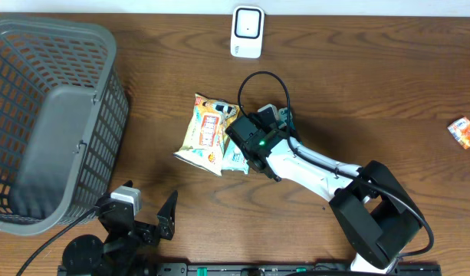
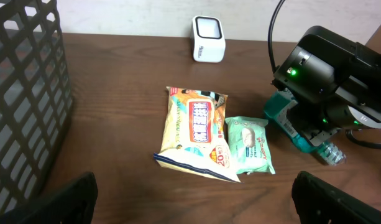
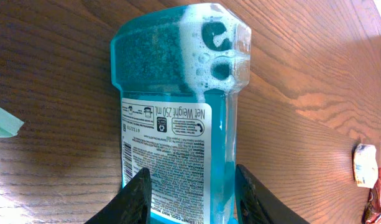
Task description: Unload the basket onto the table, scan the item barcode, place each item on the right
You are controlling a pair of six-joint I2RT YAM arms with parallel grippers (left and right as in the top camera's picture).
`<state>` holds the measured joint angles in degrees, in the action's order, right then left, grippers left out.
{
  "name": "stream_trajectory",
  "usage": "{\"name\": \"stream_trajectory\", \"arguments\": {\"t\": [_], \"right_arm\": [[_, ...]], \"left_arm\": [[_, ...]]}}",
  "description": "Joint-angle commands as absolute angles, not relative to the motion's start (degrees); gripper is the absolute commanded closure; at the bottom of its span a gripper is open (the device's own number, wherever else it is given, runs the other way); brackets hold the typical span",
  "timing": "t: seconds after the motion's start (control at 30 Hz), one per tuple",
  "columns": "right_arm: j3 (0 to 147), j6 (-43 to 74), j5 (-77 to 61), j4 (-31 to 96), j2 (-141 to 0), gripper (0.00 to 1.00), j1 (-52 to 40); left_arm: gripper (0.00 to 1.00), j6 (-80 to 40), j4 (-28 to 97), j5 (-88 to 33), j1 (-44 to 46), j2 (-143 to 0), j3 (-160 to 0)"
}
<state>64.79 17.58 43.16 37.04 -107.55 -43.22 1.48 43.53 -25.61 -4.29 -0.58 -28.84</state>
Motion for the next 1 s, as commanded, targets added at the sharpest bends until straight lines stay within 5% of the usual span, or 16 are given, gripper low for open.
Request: {"name": "stream_trajectory", "arguments": {"t": [0.0,0.3,0.6,0.77,0.97], "right_arm": [[65.08,19.88,41.01,36.86,-109.01,0.63,-43.4],[65.1,19.88,31.77,34.39,-109.01,0.62,-44.05],[65.19,21.17,31.9,33.91,-108.99,0.45,-42.78],[65.19,21.43,25.3,33.82,-108.99,0.49,-40.69],[65.32,21.39,21.61,34.04,-108.97,0.67,-38.63]], "left_arm": [[0.02,1.39,43.51,-26.37,-4.49,-0.23,-29.1],[0.02,1.39,43.51,-26.35,-4.49,-0.23,-29.1],[0.02,1.39,43.51,-26.37,-4.49,-0.23,-29.1],[0.02,1.39,43.51,-26.37,-4.49,-0.23,-29.1],[0.02,1.39,43.51,-26.35,-4.49,-0.23,-29.1]]}}
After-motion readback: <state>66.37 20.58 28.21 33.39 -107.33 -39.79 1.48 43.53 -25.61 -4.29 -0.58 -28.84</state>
